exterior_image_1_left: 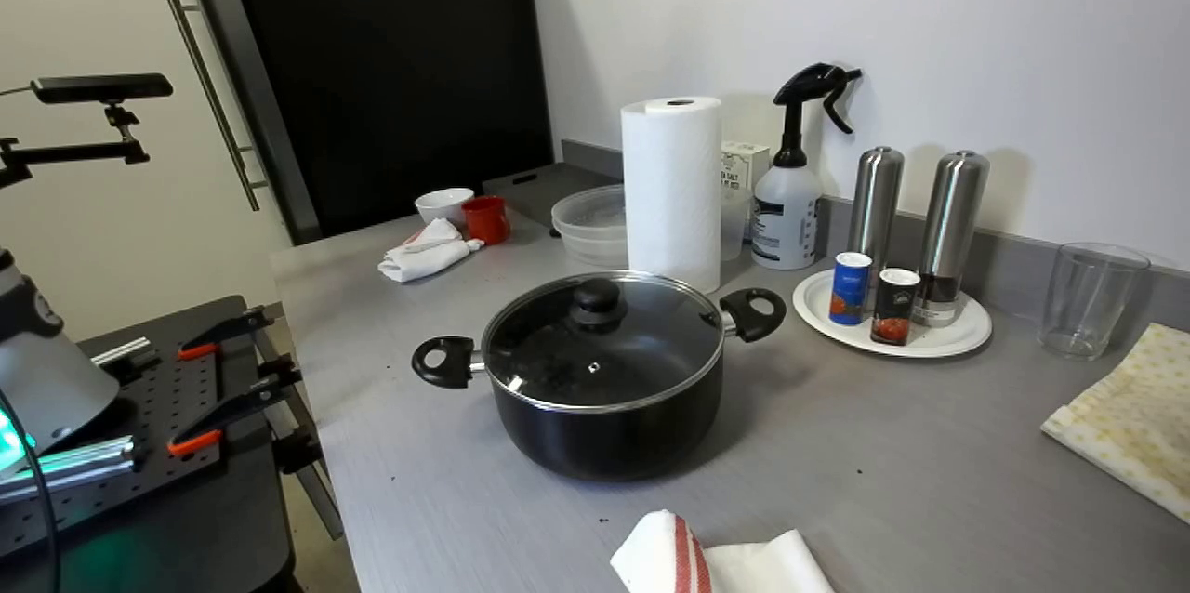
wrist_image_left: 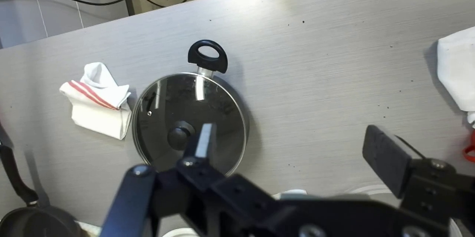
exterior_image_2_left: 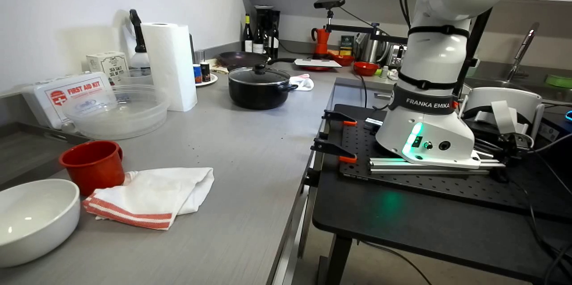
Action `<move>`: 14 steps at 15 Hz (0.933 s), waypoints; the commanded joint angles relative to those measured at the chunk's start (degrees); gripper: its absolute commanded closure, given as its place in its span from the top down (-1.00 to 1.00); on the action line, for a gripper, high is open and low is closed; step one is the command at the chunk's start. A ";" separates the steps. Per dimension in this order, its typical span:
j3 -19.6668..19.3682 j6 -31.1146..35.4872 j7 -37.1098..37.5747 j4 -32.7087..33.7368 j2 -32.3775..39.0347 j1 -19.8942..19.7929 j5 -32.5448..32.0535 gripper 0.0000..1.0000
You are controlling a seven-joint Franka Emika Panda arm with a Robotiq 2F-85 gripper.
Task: Remove the lid from the pot
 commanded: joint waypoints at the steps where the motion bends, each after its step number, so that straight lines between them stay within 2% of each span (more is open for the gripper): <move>1: -2.61 -0.08 -3.78 2.43 3.20 -0.05 0.14 1.00; 7: -8.06 -0.01 -14.88 6.71 7.79 -2.20 0.62 1.00; 14: -13.73 -0.89 -32.45 15.51 16.80 -6.24 3.77 1.00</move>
